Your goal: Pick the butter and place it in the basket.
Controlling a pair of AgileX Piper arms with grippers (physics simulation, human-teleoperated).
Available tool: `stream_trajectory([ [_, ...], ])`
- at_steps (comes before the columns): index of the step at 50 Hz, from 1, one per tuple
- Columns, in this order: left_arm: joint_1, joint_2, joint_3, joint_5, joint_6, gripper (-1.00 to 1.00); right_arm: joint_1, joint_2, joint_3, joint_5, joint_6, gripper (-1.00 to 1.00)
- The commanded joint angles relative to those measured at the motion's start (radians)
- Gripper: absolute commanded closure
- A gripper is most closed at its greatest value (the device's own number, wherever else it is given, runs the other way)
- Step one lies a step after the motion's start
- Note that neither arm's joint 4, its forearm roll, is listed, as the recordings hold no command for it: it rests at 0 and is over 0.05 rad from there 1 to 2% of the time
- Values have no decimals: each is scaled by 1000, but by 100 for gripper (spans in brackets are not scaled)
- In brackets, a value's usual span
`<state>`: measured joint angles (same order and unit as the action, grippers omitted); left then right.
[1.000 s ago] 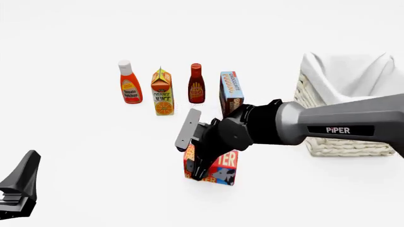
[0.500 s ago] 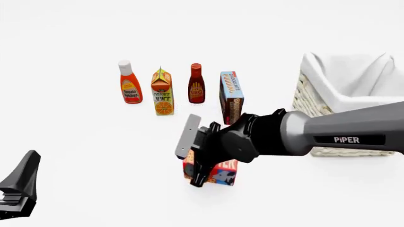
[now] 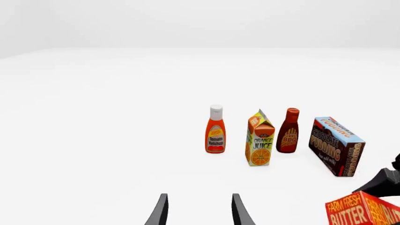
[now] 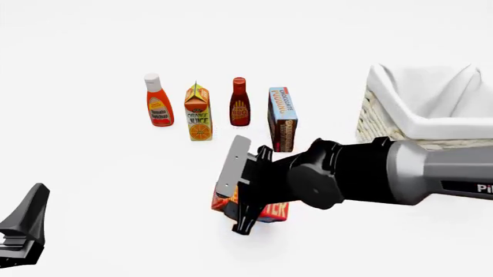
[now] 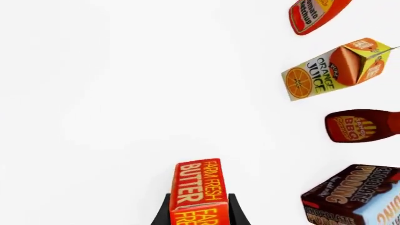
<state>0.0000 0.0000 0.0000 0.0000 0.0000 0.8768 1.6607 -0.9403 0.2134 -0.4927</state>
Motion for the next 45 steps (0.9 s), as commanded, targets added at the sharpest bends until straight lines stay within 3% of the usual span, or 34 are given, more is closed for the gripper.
stream_trajectory([
  [1, 0, 0, 0, 0, 0, -100, 18, -75, -12, 23, 16, 100],
  [16, 0, 0, 0, 0, 0, -100, 60, -170, -36, 60, 62, 100],
  [31, 0, 0, 0, 0, 0, -100, 188, -387, 34, 109, 108, 100],
  [45, 0, 0, 0, 0, 0, -100, 243, -419, -60, 205, 78, 100],
])
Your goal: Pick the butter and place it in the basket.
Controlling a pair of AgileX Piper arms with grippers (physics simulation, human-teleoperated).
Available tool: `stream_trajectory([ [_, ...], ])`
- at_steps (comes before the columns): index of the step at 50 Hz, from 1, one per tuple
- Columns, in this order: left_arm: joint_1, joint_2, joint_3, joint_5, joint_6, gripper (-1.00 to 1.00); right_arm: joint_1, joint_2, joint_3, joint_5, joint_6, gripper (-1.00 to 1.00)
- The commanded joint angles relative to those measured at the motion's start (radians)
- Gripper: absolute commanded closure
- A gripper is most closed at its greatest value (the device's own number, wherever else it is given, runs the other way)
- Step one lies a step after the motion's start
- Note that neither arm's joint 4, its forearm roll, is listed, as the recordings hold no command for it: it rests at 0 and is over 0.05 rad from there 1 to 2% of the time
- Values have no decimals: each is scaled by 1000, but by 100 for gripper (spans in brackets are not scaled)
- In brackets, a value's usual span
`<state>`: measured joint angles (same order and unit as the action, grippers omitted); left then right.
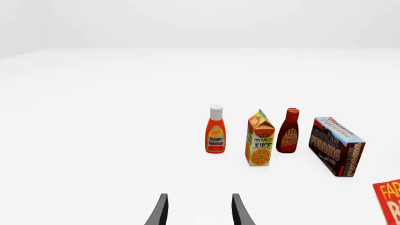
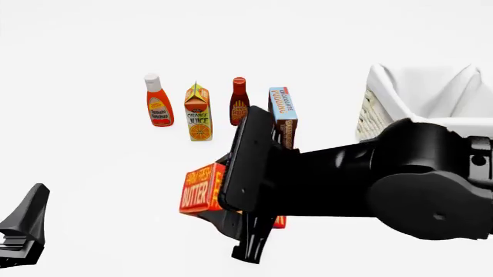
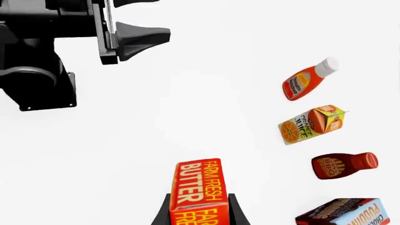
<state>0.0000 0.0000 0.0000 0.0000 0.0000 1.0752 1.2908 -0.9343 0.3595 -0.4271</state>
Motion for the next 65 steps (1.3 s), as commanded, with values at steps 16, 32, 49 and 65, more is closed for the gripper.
stream_trajectory([
  [16, 0, 0, 0, 0, 0, -100, 97, 1, -209, 83, -40, 100],
  [32, 0, 0, 0, 0, 0, -100, 134, 36, -303, 21, -14, 100],
  [49, 0, 0, 0, 0, 0, -100, 74, 203, -345, -43, -46, 100],
  [65, 0, 0, 0, 0, 0, -100, -80, 297, -533, -43, 9, 100],
])
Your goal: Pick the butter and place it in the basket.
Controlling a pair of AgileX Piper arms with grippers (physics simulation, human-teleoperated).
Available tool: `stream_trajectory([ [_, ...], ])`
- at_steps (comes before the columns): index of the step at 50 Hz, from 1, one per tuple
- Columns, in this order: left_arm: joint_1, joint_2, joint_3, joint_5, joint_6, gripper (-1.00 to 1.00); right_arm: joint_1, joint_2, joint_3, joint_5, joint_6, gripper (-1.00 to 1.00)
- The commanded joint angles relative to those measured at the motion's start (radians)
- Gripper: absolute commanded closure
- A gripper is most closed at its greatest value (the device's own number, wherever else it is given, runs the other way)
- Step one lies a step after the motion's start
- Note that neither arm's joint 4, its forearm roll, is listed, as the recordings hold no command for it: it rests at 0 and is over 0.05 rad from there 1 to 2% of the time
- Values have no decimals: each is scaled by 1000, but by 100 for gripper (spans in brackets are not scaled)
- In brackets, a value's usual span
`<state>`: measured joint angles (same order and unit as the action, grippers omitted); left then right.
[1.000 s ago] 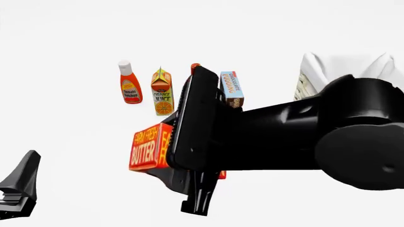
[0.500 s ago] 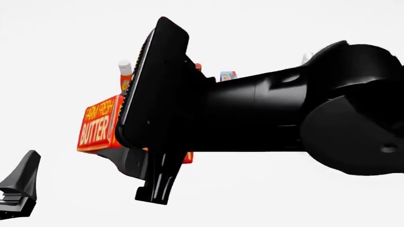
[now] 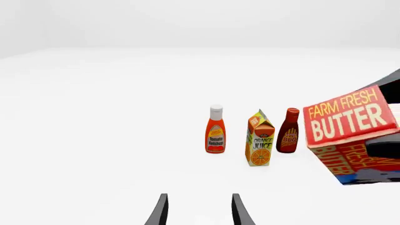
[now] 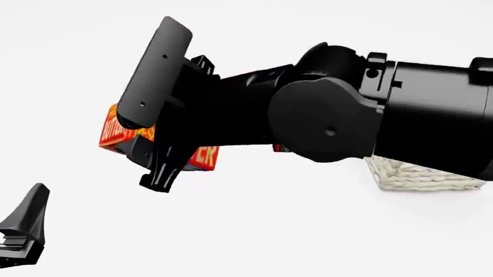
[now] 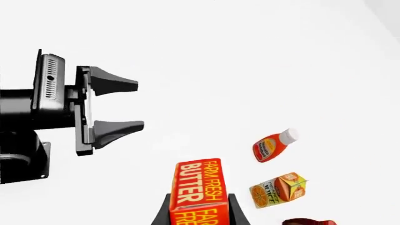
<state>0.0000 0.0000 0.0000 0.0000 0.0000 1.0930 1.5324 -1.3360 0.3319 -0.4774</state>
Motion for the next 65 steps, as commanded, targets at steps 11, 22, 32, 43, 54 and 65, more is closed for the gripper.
stream_trajectory([
  [11, 0, 0, 0, 0, 0, -100, -185, 75, -202, -11, 89, 100],
  [22, 0, 0, 0, 0, 0, -100, -247, 69, -255, 13, 144, 100],
  [32, 0, 0, 0, 0, 0, -100, -280, 39, -287, 38, 192, 100],
  [43, 0, 0, 0, 0, 0, -100, -333, 18, -324, 42, 326, 100],
  [54, 0, 0, 0, 0, 0, -100, -402, -5, -329, 13, 490, 100],
  [65, 0, 0, 0, 0, 0, -100, -458, -7, -283, -73, 681, 100],
])
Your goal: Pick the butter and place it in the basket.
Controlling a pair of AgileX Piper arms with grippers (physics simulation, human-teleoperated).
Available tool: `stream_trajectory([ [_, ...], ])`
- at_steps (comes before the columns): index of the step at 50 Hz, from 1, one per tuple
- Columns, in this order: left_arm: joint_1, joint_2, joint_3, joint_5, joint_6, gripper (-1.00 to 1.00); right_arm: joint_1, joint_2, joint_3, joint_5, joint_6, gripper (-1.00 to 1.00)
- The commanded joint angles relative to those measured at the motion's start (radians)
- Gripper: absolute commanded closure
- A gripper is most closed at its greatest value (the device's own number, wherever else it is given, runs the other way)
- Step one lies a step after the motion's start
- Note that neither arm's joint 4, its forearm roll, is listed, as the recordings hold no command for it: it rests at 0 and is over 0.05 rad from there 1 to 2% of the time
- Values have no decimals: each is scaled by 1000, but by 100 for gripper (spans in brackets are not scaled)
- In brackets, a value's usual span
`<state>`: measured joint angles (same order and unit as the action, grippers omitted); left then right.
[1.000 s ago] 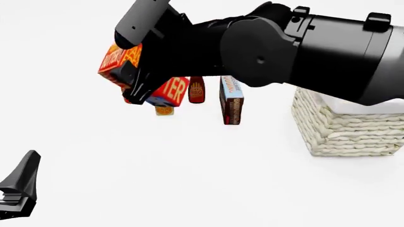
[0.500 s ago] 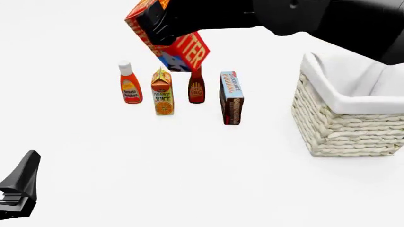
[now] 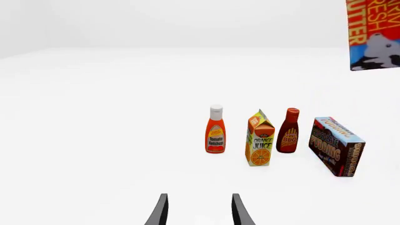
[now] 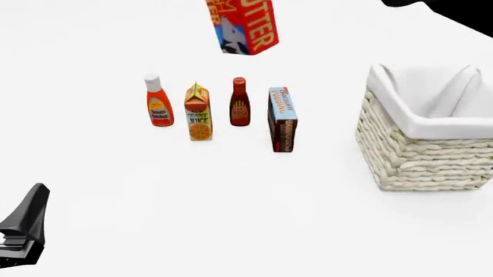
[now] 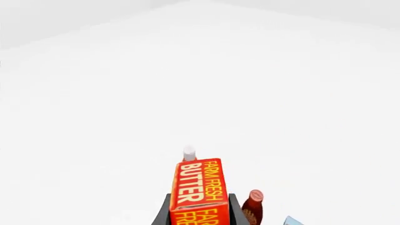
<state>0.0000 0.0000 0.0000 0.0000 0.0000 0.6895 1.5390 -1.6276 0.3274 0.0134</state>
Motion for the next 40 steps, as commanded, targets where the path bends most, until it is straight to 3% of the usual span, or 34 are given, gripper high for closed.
stream_trajectory([
  [1, 0, 0, 0, 0, 0, -100, -64, -8, 12, -80, 215, 100],
  [9, 0, 0, 0, 0, 0, -100, -132, 7, 38, -133, 339, 100],
  [16, 0, 0, 0, 0, 0, -100, -205, 28, 34, -143, 394, 100],
  [18, 0, 0, 0, 0, 0, -100, -231, 31, 37, -152, 445, 100],
  [28, 0, 0, 0, 0, 0, -100, -307, 37, 45, -158, 557, 100],
  [40, 0, 0, 0, 0, 0, -100, -408, 30, 53, -147, 633, 100],
])
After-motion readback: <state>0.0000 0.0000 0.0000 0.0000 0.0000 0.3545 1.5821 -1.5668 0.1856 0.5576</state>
